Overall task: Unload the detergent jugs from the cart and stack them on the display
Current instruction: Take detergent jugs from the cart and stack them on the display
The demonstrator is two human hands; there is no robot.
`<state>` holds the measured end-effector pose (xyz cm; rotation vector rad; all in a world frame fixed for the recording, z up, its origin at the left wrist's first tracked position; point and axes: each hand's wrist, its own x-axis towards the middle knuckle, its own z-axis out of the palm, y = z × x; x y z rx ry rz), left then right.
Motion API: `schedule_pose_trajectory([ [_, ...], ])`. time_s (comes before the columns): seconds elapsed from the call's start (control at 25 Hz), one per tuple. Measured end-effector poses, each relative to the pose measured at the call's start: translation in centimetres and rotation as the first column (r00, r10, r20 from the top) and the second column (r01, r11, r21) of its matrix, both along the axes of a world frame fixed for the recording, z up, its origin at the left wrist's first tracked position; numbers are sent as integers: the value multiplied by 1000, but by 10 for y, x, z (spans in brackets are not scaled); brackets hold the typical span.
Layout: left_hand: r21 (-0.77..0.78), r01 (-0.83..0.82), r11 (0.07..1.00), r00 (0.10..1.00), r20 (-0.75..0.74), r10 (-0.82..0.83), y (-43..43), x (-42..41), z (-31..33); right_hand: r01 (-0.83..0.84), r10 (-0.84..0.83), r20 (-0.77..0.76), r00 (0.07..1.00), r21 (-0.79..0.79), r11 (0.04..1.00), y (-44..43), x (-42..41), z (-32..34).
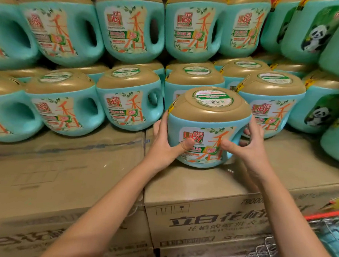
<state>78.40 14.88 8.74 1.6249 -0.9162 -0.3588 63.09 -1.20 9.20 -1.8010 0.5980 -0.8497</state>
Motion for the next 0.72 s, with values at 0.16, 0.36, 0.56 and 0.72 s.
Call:
schedule_pose_trajectory([
  [0.16,-70,-108,992,993,-58,104,-12,6,-3,42,-44,-20,999,-59,997,-10,9,1],
  [0.36,-174,-225,959,964,-181,193,-29,8,-10,117,-115,110,987,-16,993,-19,23,-1],
  [0.56,-220,-269,938,953,-203,226,-36,8,-12,179,-168,123,978,-78,981,-21,28,-6],
  [0.72,-205,-250,946,958,-194,211,-34,4,-14,157,-150,70,986,-114,981,-23,17,-3],
])
